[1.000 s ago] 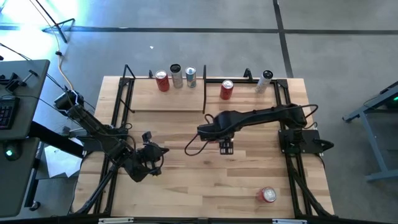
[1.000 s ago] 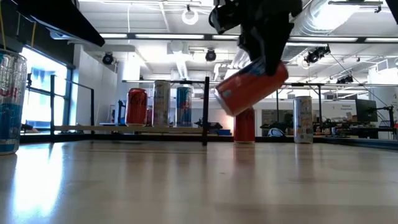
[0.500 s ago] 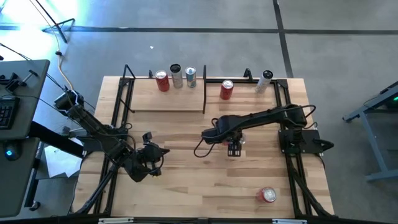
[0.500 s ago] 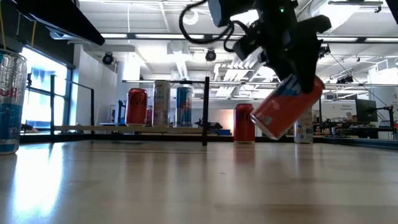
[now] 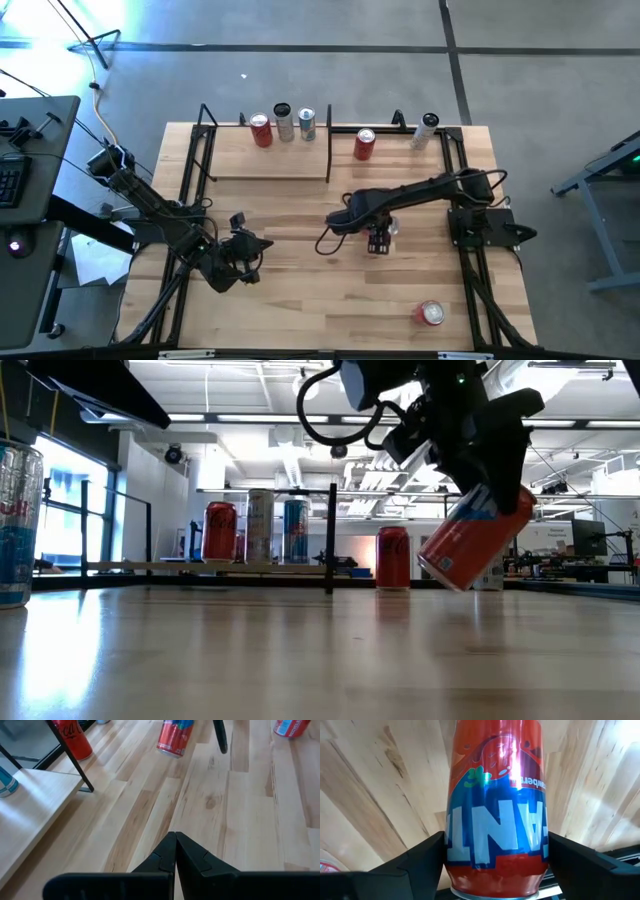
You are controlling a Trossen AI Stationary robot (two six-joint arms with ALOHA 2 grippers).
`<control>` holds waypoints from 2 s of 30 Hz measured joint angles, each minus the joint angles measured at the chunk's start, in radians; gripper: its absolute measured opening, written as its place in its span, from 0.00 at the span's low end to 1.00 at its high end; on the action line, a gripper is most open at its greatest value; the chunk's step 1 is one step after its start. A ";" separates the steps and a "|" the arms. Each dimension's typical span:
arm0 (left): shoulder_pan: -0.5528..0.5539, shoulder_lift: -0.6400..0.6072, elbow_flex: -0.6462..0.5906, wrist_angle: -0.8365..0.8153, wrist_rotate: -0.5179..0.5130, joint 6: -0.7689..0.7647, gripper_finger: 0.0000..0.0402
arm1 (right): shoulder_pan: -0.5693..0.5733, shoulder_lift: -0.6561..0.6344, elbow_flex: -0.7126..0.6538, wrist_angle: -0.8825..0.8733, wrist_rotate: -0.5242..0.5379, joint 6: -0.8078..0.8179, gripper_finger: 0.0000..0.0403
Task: Place canned beverage on shelf
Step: Put the left red soda can on the shelf
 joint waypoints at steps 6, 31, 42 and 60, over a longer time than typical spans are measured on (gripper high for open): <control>0.000 0.000 0.000 0.002 0.000 0.002 0.00 | 0.011 0.000 0.000 0.000 -0.031 0.009 0.77; 0.060 0.000 -0.148 0.422 0.118 0.184 0.00 | -0.100 -0.002 0.000 0.059 -0.323 0.348 0.78; 0.068 0.000 -0.148 0.423 0.132 0.187 0.00 | -0.144 -0.002 0.000 0.131 -0.316 0.284 0.78; 0.168 0.136 -0.243 0.907 0.104 0.289 0.00 | -0.170 -0.003 0.000 0.178 -0.323 0.283 0.78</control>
